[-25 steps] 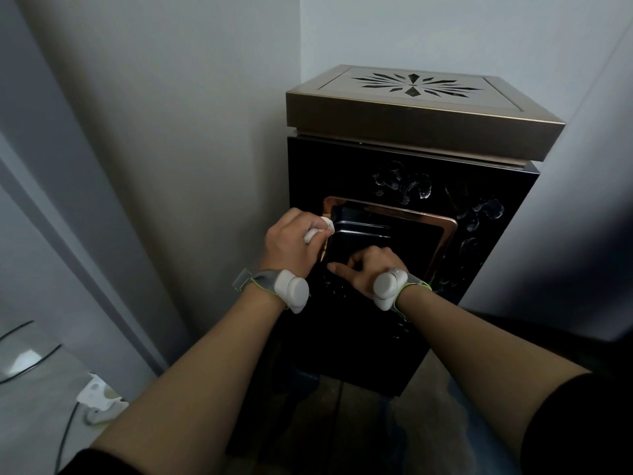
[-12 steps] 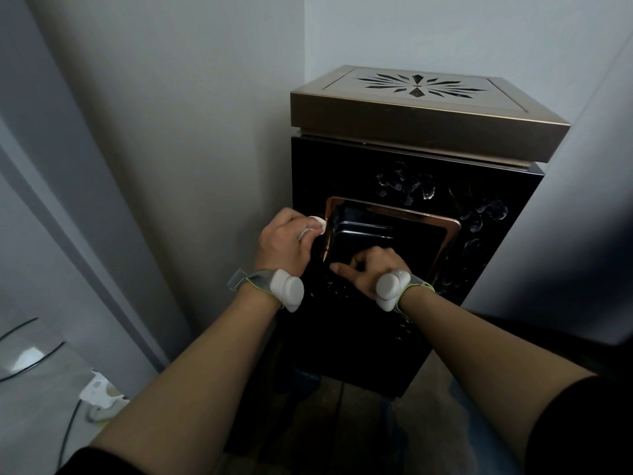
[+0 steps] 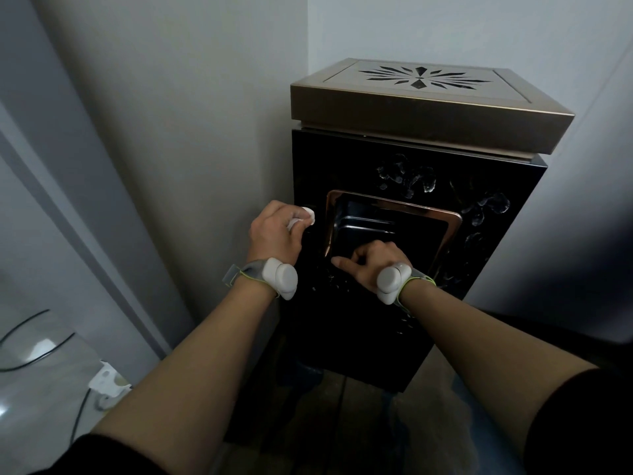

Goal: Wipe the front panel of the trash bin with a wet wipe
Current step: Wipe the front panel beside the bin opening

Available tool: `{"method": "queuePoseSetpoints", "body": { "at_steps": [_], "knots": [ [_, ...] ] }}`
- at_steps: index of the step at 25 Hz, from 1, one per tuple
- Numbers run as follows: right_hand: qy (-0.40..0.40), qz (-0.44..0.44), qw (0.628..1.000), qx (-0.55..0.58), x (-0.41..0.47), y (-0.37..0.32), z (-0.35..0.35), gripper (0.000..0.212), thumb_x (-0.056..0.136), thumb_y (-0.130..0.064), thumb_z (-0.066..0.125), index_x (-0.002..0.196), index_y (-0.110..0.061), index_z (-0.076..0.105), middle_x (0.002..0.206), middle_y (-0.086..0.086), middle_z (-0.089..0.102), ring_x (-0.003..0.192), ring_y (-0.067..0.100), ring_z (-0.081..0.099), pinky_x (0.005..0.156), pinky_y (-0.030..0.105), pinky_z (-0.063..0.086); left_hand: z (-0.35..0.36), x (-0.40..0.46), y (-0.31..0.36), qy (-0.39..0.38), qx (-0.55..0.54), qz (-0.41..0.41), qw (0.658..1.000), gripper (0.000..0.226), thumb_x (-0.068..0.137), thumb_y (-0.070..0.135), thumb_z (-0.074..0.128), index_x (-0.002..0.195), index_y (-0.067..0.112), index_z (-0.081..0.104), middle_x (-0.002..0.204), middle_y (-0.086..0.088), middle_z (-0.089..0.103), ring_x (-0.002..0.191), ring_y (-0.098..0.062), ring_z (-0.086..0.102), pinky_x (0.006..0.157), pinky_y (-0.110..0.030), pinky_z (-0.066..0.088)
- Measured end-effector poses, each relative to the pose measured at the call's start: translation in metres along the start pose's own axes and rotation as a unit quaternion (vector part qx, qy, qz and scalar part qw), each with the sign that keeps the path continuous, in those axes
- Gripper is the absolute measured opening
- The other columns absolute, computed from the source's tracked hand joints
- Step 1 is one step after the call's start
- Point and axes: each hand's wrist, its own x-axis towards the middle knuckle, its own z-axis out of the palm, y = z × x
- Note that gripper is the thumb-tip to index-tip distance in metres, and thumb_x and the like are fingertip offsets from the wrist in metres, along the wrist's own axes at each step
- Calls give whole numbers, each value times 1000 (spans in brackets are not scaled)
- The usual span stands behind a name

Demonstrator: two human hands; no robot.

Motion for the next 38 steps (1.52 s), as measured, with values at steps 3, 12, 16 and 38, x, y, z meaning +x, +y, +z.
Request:
{"method": "queuePoseSetpoints", "body": {
  "at_steps": [3, 12, 16, 38],
  "knots": [
    [2, 0, 1000, 0, 0, -1, 0, 54, 64, -93, 43, 62, -43, 64, 49, -18, 59, 53, -2, 55, 46, 15, 34, -3, 1, -1, 4, 6, -20, 1000, 3, 82, 8, 75, 81, 11, 76, 89, -6, 69, 83, -17, 63, 72, -2, 33],
    [-17, -4, 1000, 7, 0, 0, 0, 56, 71, -86, 51, 58, -34, 63, 50, -17, 58, 54, 3, 57, 47, 16, 35, 2, -5, 1, 27, 6, -74, 997, 3, 82, 9, 74, 83, 11, 74, 91, -5, 67, 83, -12, 57, 72, 2, 31],
    [-50, -15, 999, 6, 0, 1, -4, 52, 79, -79, 55, 63, -30, 64, 60, -11, 63, 58, 8, 59, 50, 18, 37, 2, -3, 2, 25, 27, -96, 995, 3, 81, 14, 76, 82, 14, 73, 92, -4, 68, 85, -14, 61, 72, -3, 31],
    [26, -19, 999, -30, 2, -2, -1, 56, 64, -93, 44, 65, -41, 64, 54, -32, 58, 52, -1, 56, 48, 18, 37, 25, -15, -19, 93, -250, -203, 942, 6, 77, 34, 76, 78, 39, 72, 85, 4, 74, 81, -11, 71, 73, -24, 55]
  ]
}}
